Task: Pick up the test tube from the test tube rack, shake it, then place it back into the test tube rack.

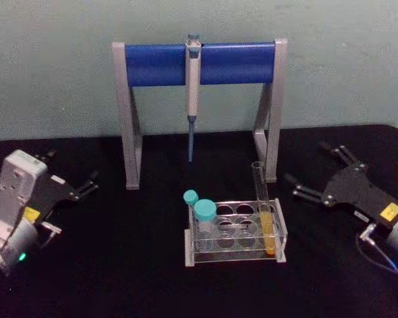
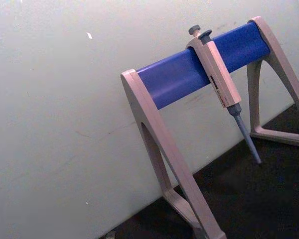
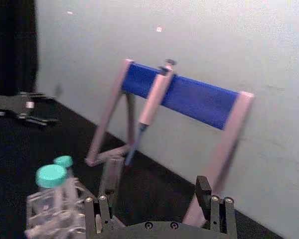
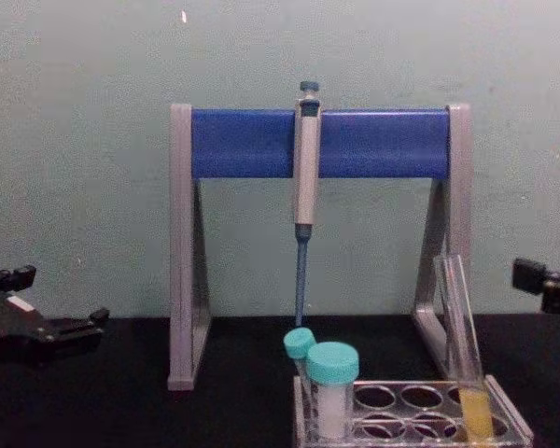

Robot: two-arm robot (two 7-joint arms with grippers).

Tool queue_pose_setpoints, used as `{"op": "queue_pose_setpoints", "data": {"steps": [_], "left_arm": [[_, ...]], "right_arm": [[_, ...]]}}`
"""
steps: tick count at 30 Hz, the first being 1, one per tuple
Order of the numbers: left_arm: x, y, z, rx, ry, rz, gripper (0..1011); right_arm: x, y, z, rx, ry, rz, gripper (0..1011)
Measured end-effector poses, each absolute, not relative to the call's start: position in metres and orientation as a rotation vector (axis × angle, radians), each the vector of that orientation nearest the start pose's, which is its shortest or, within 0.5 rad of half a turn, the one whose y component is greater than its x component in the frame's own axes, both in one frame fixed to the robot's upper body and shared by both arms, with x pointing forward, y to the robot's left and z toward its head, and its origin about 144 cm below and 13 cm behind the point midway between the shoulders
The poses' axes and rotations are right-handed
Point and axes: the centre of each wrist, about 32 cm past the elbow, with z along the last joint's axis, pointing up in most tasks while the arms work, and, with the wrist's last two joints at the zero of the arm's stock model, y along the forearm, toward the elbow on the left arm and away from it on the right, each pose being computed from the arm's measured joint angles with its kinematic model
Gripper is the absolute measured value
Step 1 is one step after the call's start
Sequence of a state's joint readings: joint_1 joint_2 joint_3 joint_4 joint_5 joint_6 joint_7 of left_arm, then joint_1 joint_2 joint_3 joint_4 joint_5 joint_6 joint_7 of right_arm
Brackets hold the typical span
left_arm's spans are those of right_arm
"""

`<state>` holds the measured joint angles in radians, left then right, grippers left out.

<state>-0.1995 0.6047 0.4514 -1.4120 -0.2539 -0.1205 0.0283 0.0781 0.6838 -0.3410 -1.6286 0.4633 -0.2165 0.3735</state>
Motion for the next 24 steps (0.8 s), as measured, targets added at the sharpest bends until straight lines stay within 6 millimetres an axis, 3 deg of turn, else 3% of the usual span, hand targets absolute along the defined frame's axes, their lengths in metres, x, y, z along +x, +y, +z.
{"op": "queue_pose_setpoints", "data": {"steps": [8, 24], "left_arm": [[0.489, 0.31, 1.14, 0.304, -0.285, 1.248, 1001], [0.489, 0.31, 1.14, 0.304, -0.285, 1.248, 1001]], "right_arm": [[0.47, -0.31, 1.178, -0.065, -0.183, -0.742, 1000], [0.495, -0.301, 1.169, -0.063, -0.031, -0.714, 1000]]}}
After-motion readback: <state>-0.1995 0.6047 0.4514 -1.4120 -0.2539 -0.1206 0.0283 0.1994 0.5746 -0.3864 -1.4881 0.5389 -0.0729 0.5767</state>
